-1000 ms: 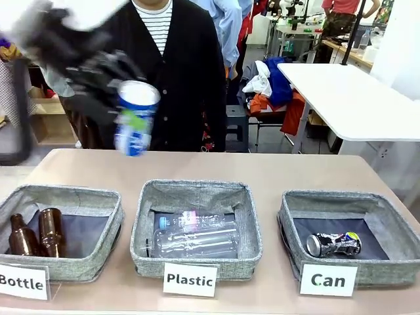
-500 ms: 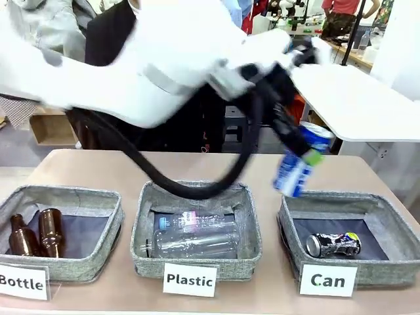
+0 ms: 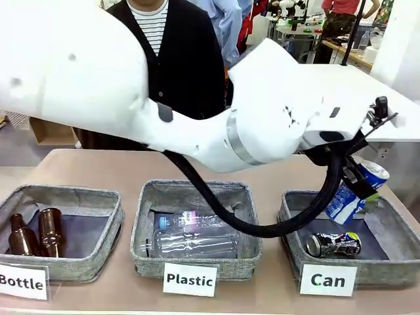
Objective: Sort the can waste into the basket.
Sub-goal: Pick up the can waste from the table and place it in the right Fabric basket.
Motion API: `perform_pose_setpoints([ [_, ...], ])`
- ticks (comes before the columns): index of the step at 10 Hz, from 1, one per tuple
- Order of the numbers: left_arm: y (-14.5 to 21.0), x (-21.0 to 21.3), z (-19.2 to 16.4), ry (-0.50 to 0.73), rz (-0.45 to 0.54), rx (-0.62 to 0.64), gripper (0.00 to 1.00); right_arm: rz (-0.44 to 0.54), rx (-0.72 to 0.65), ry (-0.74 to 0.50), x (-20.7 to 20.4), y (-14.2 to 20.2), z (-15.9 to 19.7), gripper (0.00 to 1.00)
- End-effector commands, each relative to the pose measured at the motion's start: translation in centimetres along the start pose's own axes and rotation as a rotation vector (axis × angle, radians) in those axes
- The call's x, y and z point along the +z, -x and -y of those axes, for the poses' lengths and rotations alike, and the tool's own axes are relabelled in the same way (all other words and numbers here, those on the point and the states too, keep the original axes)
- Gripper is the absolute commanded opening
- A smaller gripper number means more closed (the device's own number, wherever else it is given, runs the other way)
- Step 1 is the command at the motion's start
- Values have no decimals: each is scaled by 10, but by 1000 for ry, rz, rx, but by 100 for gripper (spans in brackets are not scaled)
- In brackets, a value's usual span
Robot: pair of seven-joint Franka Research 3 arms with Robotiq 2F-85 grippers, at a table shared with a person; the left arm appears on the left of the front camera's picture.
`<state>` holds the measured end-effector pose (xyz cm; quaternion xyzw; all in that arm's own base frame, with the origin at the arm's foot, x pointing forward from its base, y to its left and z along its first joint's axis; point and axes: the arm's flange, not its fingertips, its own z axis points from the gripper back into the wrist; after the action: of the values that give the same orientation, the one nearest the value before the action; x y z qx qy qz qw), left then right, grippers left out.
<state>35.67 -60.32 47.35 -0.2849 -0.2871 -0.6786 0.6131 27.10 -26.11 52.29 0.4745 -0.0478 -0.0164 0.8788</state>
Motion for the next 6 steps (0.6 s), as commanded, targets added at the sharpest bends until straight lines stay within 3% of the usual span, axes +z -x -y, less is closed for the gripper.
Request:
perform_pose_setpoints([
  [1,-26,-14,-31,-57,-59,1,44,6,6,-9,-1,-2,-9,100],
  [3,-21,-26,-38,16,-138,-89,44,6,6,-9,-1,-2,-9,100],
  [5,-18,-36,-46,109,-144,-103,44,6,6,-9,-1,-2,-9,100],
  [6,-18,-40,-46,136,-136,-98,67,6,6,-9,-1,-2,-9,100],
])
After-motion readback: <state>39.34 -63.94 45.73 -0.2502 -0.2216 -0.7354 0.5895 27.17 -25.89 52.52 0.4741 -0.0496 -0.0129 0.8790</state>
